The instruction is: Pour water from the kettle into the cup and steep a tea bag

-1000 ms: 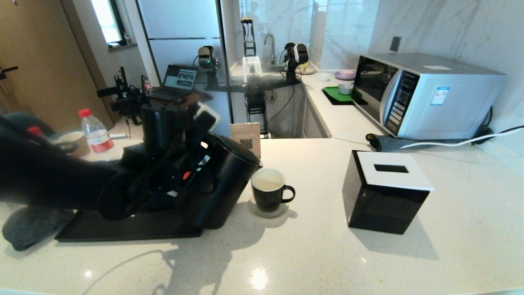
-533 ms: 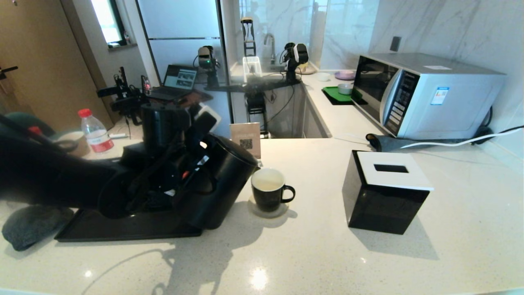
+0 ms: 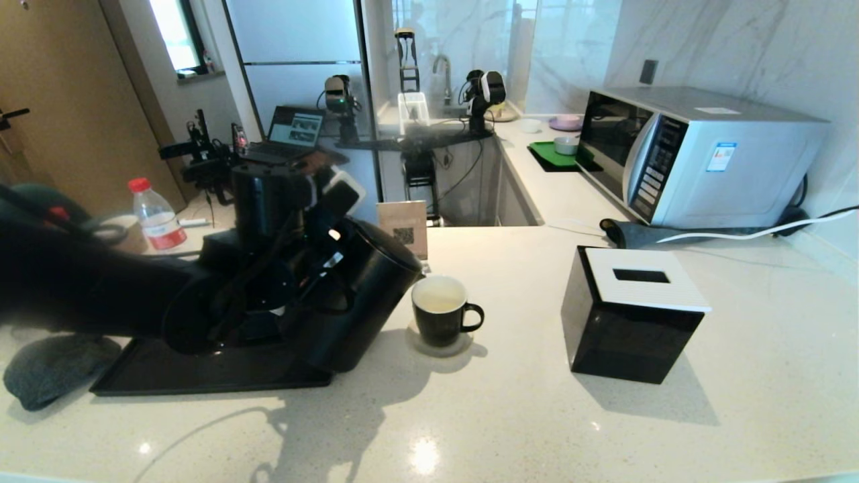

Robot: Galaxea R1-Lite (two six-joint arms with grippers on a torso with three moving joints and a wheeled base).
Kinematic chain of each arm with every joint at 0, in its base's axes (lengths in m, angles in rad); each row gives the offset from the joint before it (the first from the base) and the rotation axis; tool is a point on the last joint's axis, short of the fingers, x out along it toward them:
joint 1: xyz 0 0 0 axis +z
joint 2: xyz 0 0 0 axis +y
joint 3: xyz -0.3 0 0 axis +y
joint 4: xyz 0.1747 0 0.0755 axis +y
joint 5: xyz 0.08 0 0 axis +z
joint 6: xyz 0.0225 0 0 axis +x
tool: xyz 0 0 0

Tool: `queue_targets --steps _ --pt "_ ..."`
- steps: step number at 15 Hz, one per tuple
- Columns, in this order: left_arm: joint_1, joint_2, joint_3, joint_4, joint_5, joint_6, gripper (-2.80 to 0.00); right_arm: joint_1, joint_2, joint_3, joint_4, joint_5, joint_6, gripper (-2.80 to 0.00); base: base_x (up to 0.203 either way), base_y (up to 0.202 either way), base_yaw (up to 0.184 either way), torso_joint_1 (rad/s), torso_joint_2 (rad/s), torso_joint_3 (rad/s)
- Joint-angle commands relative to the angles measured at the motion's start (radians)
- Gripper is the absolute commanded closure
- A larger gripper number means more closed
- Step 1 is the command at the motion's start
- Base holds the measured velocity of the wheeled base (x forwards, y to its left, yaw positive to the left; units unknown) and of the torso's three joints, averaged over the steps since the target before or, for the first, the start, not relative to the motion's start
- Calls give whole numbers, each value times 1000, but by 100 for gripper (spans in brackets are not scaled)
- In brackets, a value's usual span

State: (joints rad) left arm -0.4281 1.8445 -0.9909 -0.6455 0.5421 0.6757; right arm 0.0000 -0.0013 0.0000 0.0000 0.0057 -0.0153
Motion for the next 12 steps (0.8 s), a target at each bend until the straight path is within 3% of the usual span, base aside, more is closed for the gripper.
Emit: queue_targets --steps 1,12 --pt "-1 -1 -5 -2 2 7 0 0 1 0 0 0 0 0 0 0 0 0 0 0" --pt "-23 1 -5 -2 19 34 0 0 1 0 0 0 0 0 0 0 0 0 0 0"
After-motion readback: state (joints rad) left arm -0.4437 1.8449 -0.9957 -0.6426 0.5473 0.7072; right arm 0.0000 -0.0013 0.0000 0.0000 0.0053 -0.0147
